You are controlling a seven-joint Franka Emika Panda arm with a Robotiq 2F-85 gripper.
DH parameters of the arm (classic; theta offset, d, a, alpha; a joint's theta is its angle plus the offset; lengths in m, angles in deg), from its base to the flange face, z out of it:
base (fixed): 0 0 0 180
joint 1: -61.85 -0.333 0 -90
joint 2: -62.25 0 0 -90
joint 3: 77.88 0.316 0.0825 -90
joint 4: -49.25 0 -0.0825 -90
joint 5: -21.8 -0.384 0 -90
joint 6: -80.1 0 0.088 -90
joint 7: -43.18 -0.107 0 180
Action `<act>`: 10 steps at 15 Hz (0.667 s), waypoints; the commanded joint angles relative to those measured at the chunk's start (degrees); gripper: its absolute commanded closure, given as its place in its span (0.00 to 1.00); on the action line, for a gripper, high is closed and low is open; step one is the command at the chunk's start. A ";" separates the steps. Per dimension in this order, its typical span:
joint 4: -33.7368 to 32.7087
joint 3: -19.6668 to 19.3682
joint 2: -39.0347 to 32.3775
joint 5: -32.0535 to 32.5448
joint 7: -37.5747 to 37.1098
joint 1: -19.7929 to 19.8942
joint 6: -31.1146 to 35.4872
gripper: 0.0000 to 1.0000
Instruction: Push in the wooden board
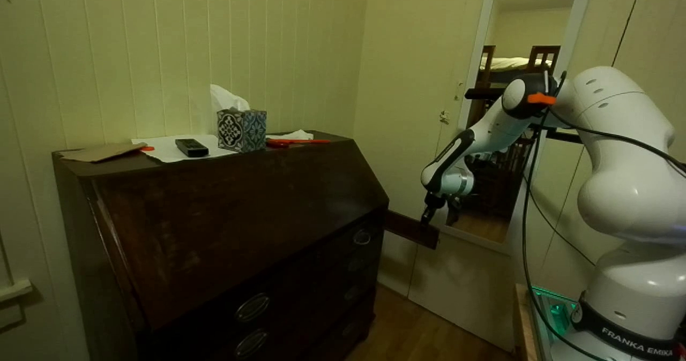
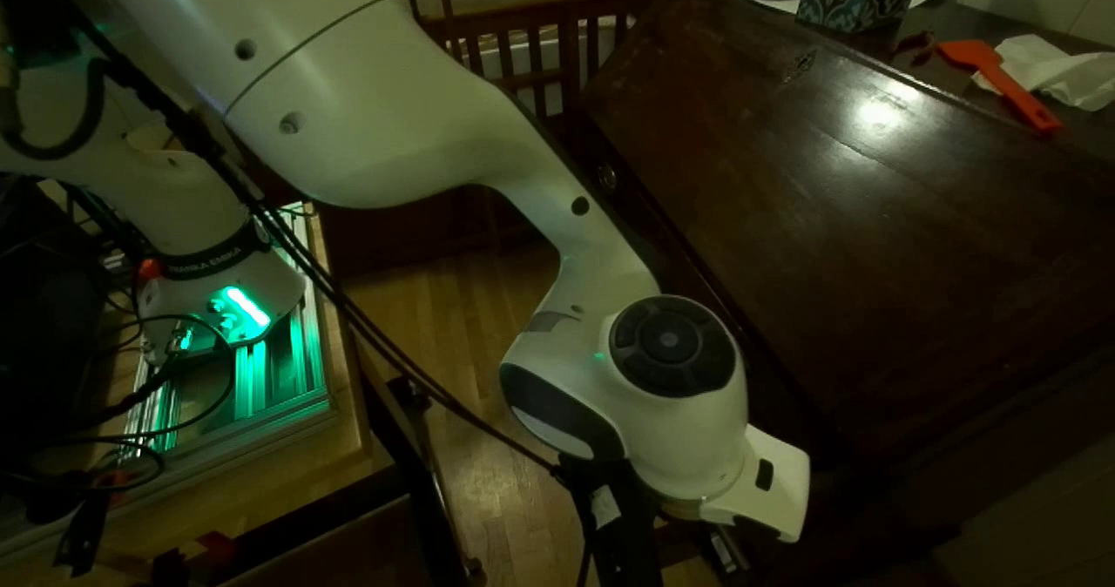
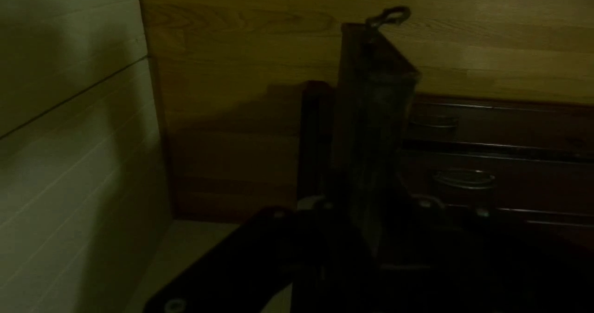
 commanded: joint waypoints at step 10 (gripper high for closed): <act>-0.93 6.04 -1.83 -2.60 -0.09 -1.34 3.32 0.94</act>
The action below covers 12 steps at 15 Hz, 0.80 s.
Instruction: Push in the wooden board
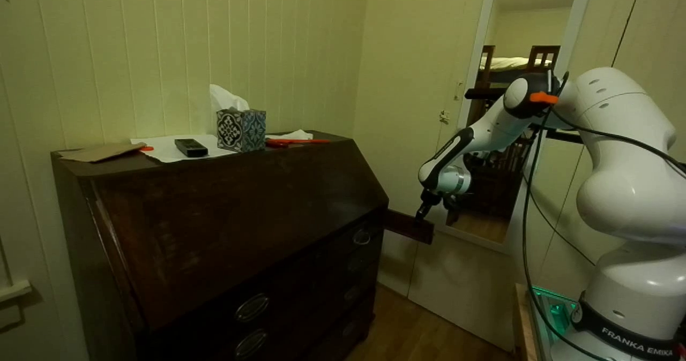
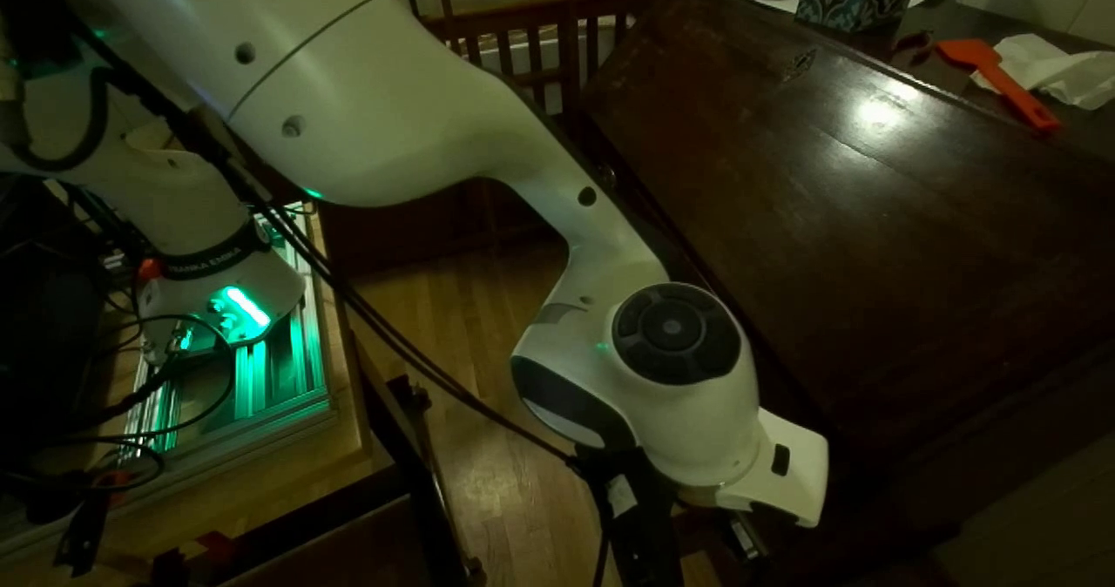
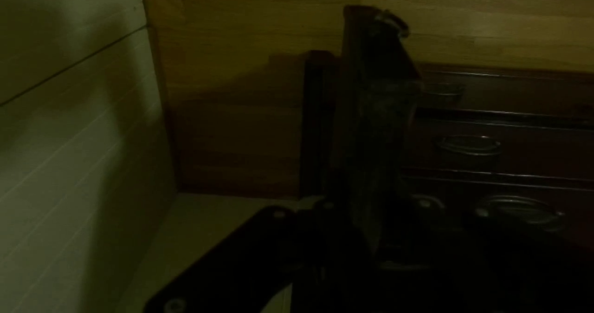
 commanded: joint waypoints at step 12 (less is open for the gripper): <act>-3.85 9.04 -6.67 -1.37 -0.89 -1.48 7.40 0.94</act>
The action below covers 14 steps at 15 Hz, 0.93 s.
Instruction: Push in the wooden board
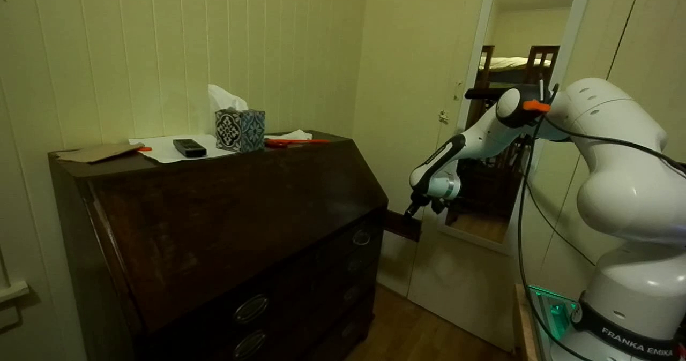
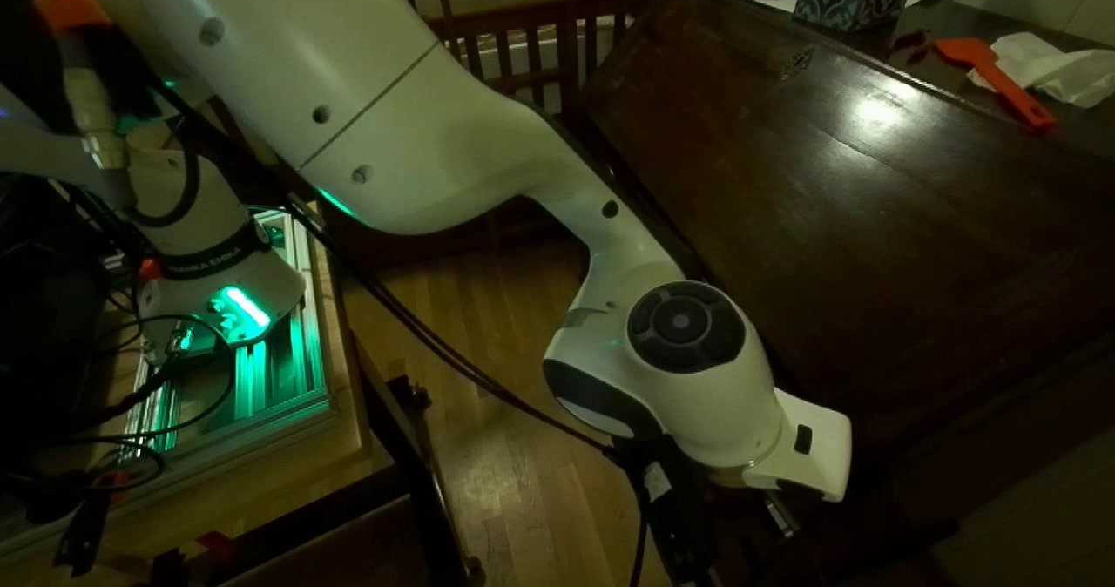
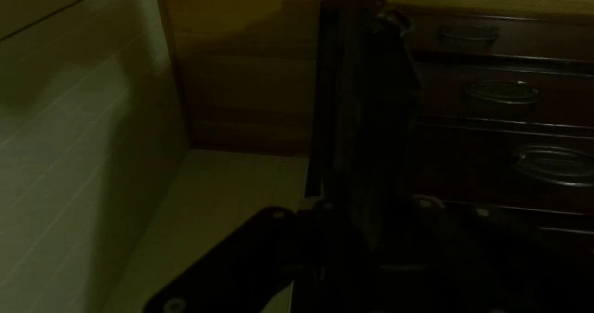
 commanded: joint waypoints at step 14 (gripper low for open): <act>8.47 1.50 4.63 1.50 -1.74 -2.59 -0.19 0.03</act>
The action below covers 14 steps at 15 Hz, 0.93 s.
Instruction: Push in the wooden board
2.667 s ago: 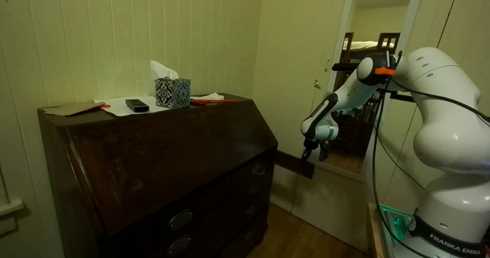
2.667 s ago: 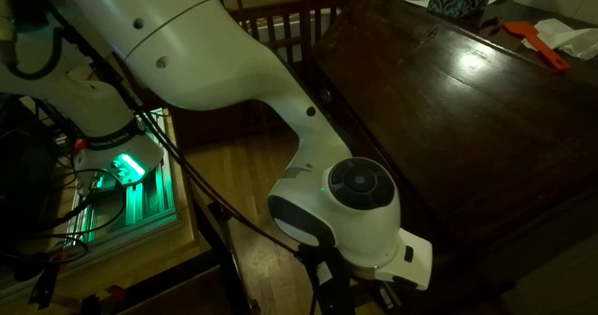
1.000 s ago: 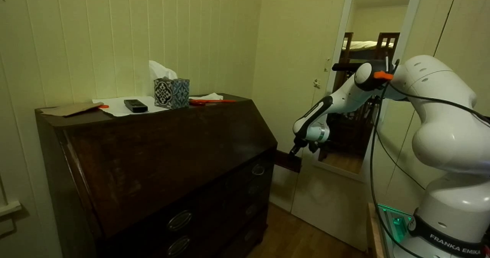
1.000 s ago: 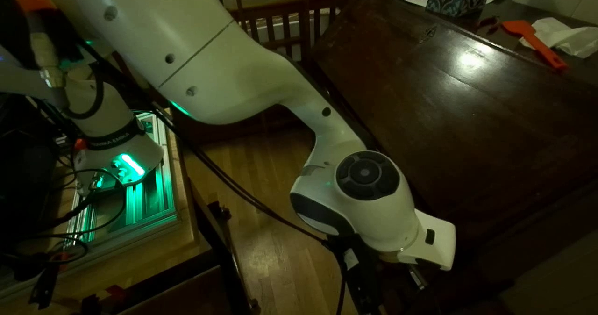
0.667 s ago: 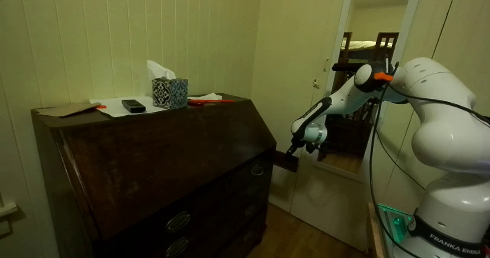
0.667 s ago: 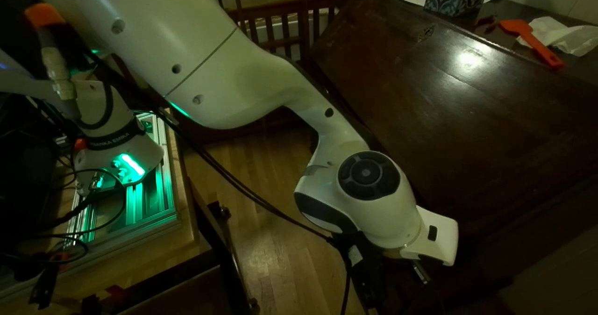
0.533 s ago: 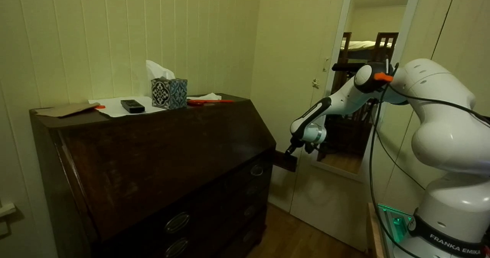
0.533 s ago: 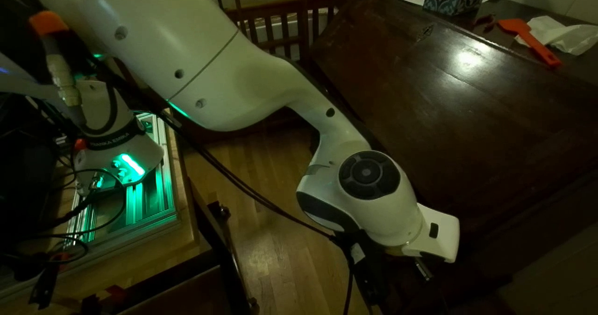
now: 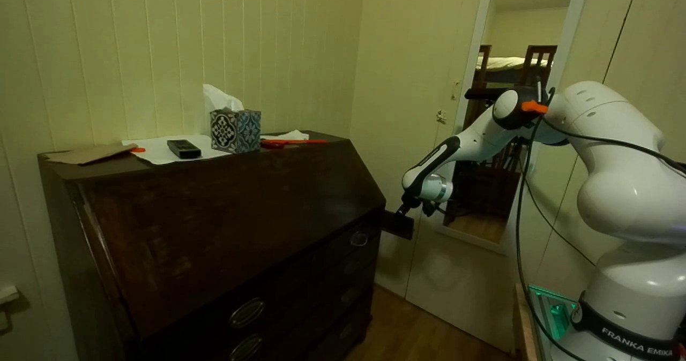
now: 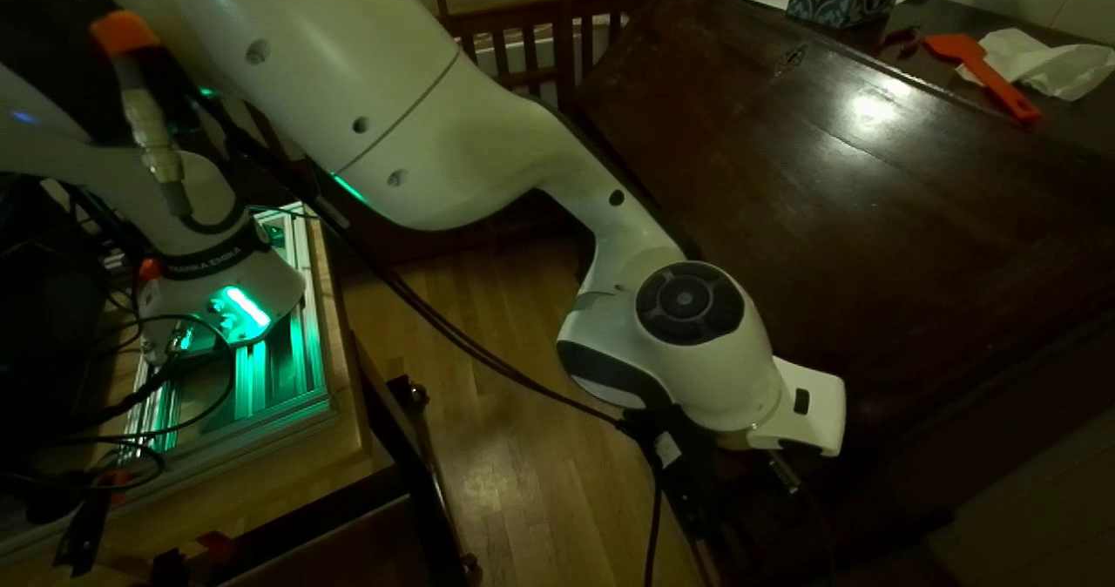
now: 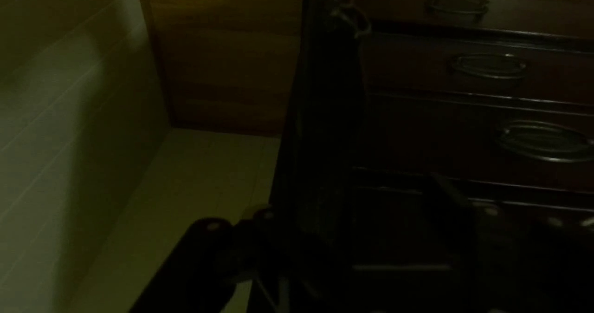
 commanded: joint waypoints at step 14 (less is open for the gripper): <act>20.53 0.19 16.34 1.08 0.24 8.78 2.76 0.00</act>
